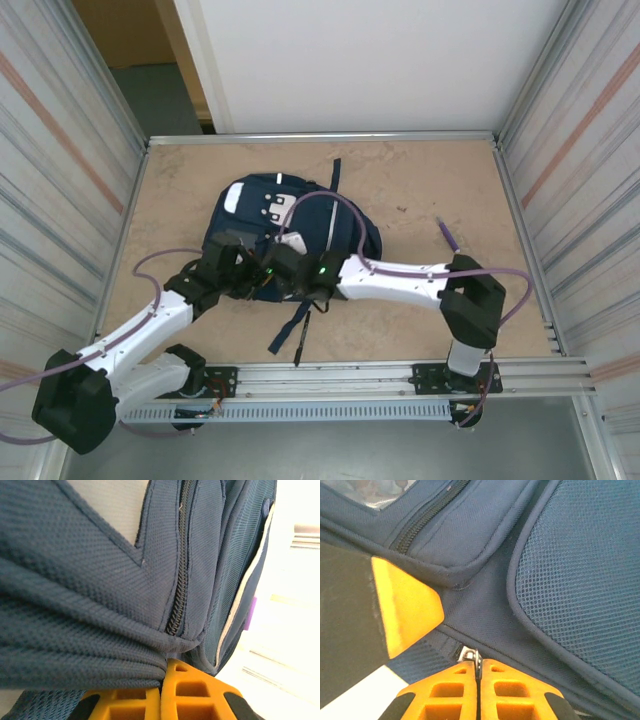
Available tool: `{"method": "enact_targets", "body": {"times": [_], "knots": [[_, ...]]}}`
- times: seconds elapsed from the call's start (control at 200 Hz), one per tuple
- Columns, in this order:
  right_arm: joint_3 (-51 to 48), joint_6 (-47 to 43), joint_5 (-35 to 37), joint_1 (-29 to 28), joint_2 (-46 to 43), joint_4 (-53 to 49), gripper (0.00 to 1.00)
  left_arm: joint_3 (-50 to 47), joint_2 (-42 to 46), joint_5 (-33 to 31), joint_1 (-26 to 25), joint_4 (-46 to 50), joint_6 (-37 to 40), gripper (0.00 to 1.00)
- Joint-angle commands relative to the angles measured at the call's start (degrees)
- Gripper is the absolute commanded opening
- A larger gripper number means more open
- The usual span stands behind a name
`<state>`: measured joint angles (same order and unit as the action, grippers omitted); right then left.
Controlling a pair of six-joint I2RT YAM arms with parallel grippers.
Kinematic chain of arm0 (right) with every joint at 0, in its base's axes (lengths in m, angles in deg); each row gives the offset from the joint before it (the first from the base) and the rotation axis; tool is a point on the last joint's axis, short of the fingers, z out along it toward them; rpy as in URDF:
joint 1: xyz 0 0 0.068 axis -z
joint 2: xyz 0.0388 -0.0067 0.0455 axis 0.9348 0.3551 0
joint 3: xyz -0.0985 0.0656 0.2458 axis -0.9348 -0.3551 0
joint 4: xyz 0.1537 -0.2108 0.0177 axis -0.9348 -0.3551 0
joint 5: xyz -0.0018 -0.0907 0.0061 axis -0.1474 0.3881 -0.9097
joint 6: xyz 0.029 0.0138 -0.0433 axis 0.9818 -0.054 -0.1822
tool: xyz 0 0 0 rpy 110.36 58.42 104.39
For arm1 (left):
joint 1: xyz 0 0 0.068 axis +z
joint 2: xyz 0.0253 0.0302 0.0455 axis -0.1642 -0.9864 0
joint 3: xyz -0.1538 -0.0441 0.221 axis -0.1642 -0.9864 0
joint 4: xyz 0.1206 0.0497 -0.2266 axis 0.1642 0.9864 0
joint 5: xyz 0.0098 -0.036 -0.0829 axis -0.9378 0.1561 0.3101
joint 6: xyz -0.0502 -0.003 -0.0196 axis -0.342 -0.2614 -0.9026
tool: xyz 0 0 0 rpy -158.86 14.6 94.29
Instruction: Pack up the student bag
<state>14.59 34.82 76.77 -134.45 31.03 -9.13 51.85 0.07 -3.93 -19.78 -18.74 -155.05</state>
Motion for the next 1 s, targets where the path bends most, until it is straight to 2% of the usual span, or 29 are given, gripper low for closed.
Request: {"method": "enact_targets", "body": {"times": [0.0, 0.11, 0.22, 0.476, 0.797, 0.897, 0.997], "knots": [[-5.28, 6.07, -23.13, 7.10, -2.07, 2.33, 0.00, 0.38, 1.25, 2.92, 1.08, -4.39, 1.22, 0.00], [-10.09, 10.26, -36.44, 12.52, -2.84, 7.19, 0.00, 0.58, 1.08, 3.38, 1.76, -3.62, 3.09, 0.00], [-12.47, 10.64, -41.06, 15.48, -5.13, 7.07, 0.00, 0.64, 0.89, 3.40, 2.50, -2.61, 4.17, 0.00], [-15.56, 5.74, -44.69, 22.18, -10.67, -0.73, 0.00, -0.85, 1.21, 4.12, 6.43, -2.20, 5.78, 0.00], [-22.42, -5.43, -40.35, 35.31, -20.36, -10.87, 0.00, 1.00, -1.42, 9.49, 16.38, 1.21, 15.55, 0.00], [-22.58, -8.57, -38.75, 36.42, -22.16, -12.11, 0.00, 2.64, -5.29, 13.13, 20.77, 1.62, 17.47, 0.00], [-22.47, -8.61, -41.93, 35.90, -22.74, -9.62, 0.00, 5.76, -10.92, 15.11, 24.20, 1.39, 18.54, 0.05]]}}
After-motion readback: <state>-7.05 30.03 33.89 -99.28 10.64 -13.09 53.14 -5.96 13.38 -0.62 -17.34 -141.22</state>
